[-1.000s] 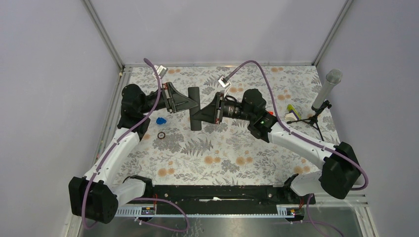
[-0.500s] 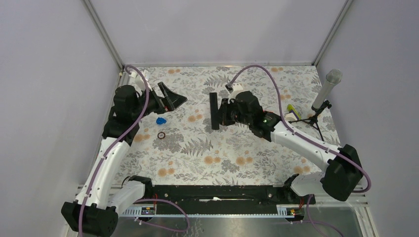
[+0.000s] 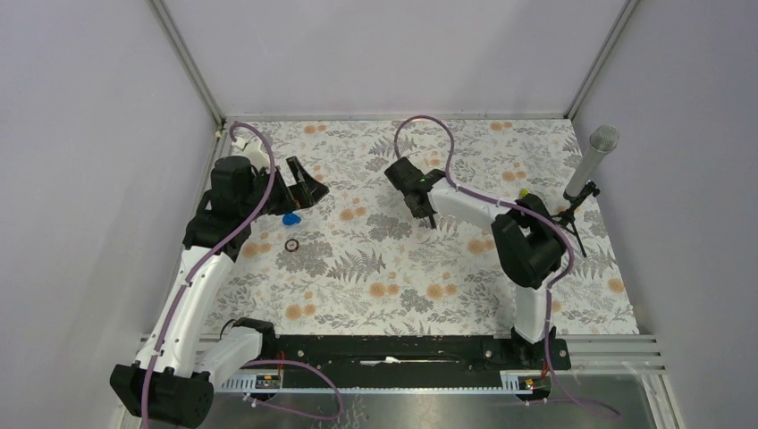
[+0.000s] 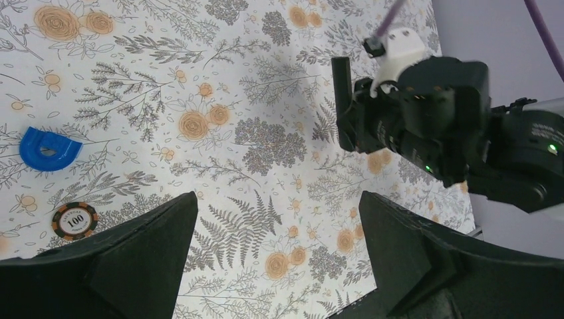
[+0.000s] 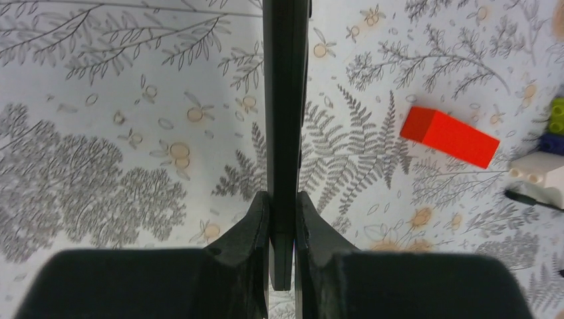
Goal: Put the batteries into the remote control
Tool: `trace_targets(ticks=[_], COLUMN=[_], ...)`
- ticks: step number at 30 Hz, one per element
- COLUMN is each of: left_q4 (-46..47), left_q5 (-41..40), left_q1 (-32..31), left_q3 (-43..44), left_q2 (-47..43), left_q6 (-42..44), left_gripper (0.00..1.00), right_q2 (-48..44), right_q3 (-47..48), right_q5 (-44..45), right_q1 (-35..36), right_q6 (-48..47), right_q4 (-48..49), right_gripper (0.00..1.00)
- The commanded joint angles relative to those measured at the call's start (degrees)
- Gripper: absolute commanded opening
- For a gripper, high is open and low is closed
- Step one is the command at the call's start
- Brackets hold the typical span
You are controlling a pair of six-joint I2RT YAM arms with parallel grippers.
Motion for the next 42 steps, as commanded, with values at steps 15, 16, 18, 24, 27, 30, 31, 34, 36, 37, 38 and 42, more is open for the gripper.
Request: trace_targets(ticks=[15, 16, 18, 24, 27, 30, 31, 34, 36, 37, 38, 42], left_q4=[-4.4, -4.7, -5.7, -10.7, -12.0, -13.7, -14.3, -15.7, -15.8, -15.4, -15.1, -14.1], left_q5=[0.0, 0.1, -0.2, -2.7, -5.1, -8.0, -8.8, -12.2, -15.5, -17.2, -18.6, -23.2], left_q1=[0.3, 0.3, 0.3, 0.2, 0.2, 0.2, 0.2, 0.2, 0.2, 0.2, 0.2, 0.2], left_q3=[4.8, 4.9, 5.4, 8.5, 9.7, 11.4, 12.0, 13.9, 14.9, 15.2, 15.5, 17.0], left_q2=[1.8, 1.8, 1.6, 0.2, -1.9, -3.2, -3.7, -5.7, -8.4, -10.0, -11.5, -16.1], left_q6=[2.9, 2.8, 2.4, 3.3, 3.2, 3.1, 3.1, 3.3, 2.8, 2.8, 2.6, 3.6], left_gripper=[0.99, 0.99, 0.99, 0.99, 0.99, 0.99, 0.99, 0.99, 0.99, 0.99, 0.99, 0.99], right_q2=[13.2, 13.1, 12.6, 7.7, 4.3, -1.2, -3.8, -13.2, -22.5, -25.6, -31.5, -48.6], right_q3=[13.1, 13.3, 13.3, 12.6, 12.7, 10.9, 9.9, 5.6, 1.6, -0.7, -3.3, -10.8], right_q5=[2.6, 1.9, -1.1, -10.6, -14.2, -16.7, -16.7, -14.9, -13.1, -11.1, -9.5, -4.0], right_q1=[-0.3, -0.3, -0.4, -0.5, -0.5, -0.5, -0.5, -0.5, -0.5, -0.5, -0.6, -0.5], right_q6=[-2.3, -2.2, -2.1, -1.4, -1.2, -0.9, -0.7, -1.2, -2.9, -2.9, -3.5, -7.8], right_q4=[-7.7, -7.6, -7.5, -5.3, -4.8, -3.1, -2.4, 0.6, 3.4, 5.3, 7.4, 14.6], right_gripper=[0.22, 0.25, 0.29, 0.47, 0.49, 0.50, 0.50, 0.56, 0.63, 0.68, 0.74, 0.99])
